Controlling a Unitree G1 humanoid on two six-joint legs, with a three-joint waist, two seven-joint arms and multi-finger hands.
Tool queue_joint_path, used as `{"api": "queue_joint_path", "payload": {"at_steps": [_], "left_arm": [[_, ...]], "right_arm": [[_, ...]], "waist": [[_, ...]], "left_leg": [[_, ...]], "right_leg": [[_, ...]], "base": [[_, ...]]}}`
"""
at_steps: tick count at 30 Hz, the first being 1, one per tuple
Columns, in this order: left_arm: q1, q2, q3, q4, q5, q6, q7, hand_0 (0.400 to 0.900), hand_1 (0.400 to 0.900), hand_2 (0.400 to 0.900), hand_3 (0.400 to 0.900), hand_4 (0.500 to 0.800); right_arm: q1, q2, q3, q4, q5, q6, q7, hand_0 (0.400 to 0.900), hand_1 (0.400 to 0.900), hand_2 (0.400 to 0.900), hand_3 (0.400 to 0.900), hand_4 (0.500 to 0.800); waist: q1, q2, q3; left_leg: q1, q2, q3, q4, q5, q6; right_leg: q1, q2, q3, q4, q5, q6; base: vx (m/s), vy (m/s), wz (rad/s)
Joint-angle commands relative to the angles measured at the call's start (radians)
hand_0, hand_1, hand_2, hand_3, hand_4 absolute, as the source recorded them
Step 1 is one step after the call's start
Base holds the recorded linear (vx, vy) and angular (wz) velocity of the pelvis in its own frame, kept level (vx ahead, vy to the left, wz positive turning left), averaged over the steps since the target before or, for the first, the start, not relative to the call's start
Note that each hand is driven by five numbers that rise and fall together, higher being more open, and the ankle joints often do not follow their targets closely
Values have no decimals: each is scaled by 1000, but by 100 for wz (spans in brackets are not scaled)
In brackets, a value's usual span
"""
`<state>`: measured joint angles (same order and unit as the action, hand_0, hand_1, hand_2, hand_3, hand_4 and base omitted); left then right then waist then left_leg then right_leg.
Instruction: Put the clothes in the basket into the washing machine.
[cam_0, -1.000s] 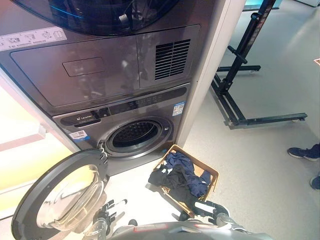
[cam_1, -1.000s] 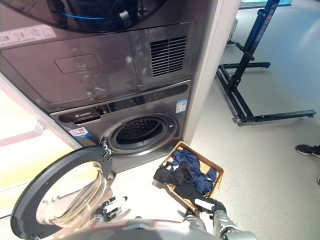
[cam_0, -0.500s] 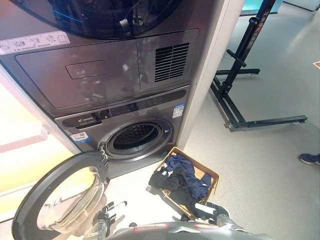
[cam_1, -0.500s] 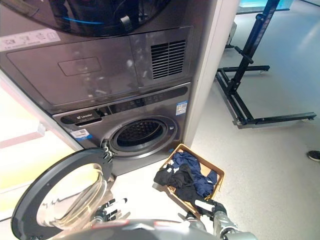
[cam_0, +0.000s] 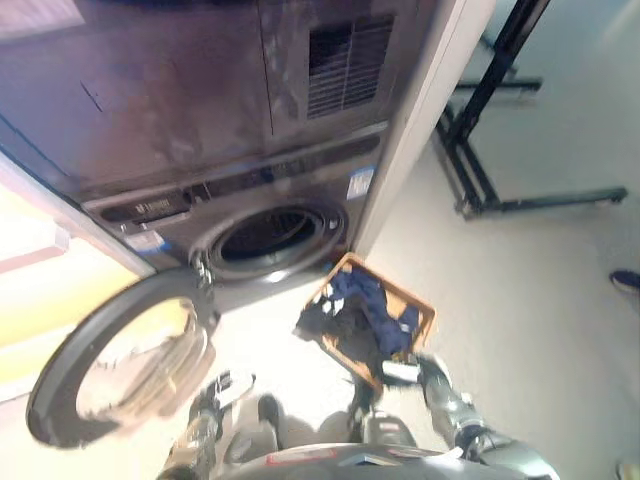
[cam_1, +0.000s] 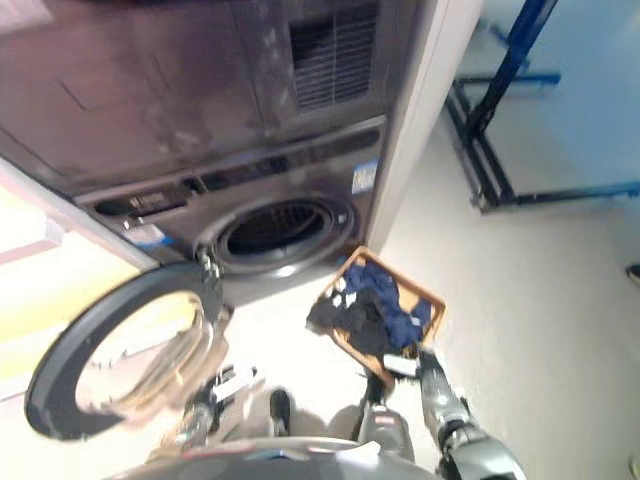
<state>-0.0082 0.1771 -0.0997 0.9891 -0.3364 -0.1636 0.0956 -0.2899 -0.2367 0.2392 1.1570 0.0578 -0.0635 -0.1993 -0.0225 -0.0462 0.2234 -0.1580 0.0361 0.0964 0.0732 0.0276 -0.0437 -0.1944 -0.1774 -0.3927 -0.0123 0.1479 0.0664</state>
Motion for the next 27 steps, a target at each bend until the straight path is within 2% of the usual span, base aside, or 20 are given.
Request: {"api": "queue_joint_path", "payload": {"at_steps": [1, 3, 5, 10, 14, 16, 17, 21, 27], "left_arm": [[-46, 39, -32, -135, -49, -92, 43, 900, 900, 900, 900, 800], [-62, 68, -58, -249, -56, -112, 67, 900, 900, 900, 900, 800], [-79, 82, -86, -317, -42, -123, 88, 900, 900, 900, 900, 800], [-192, 112, -122, -449, -64, -173, 160, 900, 900, 900, 900, 800], [-247, 147, -128, -565, -46, -199, 208, 900, 900, 900, 900, 800], [-254, 159, -132, -605, -41, -208, 221, 900, 900, 900, 900, 800], [-263, 165, -136, -619, -37, -213, 229, 900, 900, 900, 900, 800], [-282, 178, -136, -664, -45, -220, 253, 900, 900, 900, 900, 800], [-269, 172, -128, -703, -79, -225, 268, 900, 900, 900, 900, 800]], "right_arm": [[-168, -69, 67, -68, -131, -24, -70, 900, 900, 900, 900, 800], [-239, -111, 111, -118, -193, -21, -95, 900, 900, 900, 900, 800], [-299, -139, 132, -91, -224, -19, -116, 900, 900, 900, 900, 800], [-499, -204, 164, -101, -239, -36, -183, 900, 900, 900, 900, 800], [-620, -258, 202, -115, -274, -40, -224, 900, 900, 900, 900, 800], [-668, -285, 223, -117, -290, -44, -233, 900, 900, 900, 900, 800], [-698, -298, 240, -104, -308, -41, -242, 900, 900, 900, 900, 800], [-768, -318, 284, -85, -322, -43, -244, 900, 900, 900, 900, 800], [-794, -294, 317, -72, -344, -34, -242, 900, 900, 900, 900, 800]], "waist": [[14, -3, 96], [24, 1, 141], [38, 10, 165], [51, 19, 231], [58, 32, 257], [62, 33, 264], [67, 39, 260], [66, 50, 264], [67, 59, 270]], "left_leg": [[-106, -27, -50, 45, 13, -11], [-197, -26, -60, 80, 21, -10], [-272, -29, -61, 120, 16, -9], [-525, -29, -65, 278, -9, -11], [-716, -29, -80, 424, -46, -8], [-801, -26, -81, 504, -70, -3], [-834, -21, -90, 555, -121, -13], [-972, -29, -93, 678, -153, -7], [-1098, -36, -94, 779, -171, 3]], "right_leg": [[-69, -10, -8, 107, -64, 101], [-178, -19, -8, 168, -65, 95], [-252, -33, -26, 213, -74, 96], [-493, -85, -31, 352, -80, 98], [-667, -112, -23, 489, -115, 89], [-745, -119, -23, 558, -131, 82], [-786, -123, -11, 617, -179, 97], [-930, -144, 2, 734, -208, 86], [-1081, -167, 21, 851, -236, 69]], "base": [[-249, 23, 9], [-266, 26, 7], [-204, 13, 17], [-242, -8, 14], [-202, -6, 6], [-101, 12, -5], [-22, 8, -8], [-75, 24, -1], [-35, 21, -4]]}}
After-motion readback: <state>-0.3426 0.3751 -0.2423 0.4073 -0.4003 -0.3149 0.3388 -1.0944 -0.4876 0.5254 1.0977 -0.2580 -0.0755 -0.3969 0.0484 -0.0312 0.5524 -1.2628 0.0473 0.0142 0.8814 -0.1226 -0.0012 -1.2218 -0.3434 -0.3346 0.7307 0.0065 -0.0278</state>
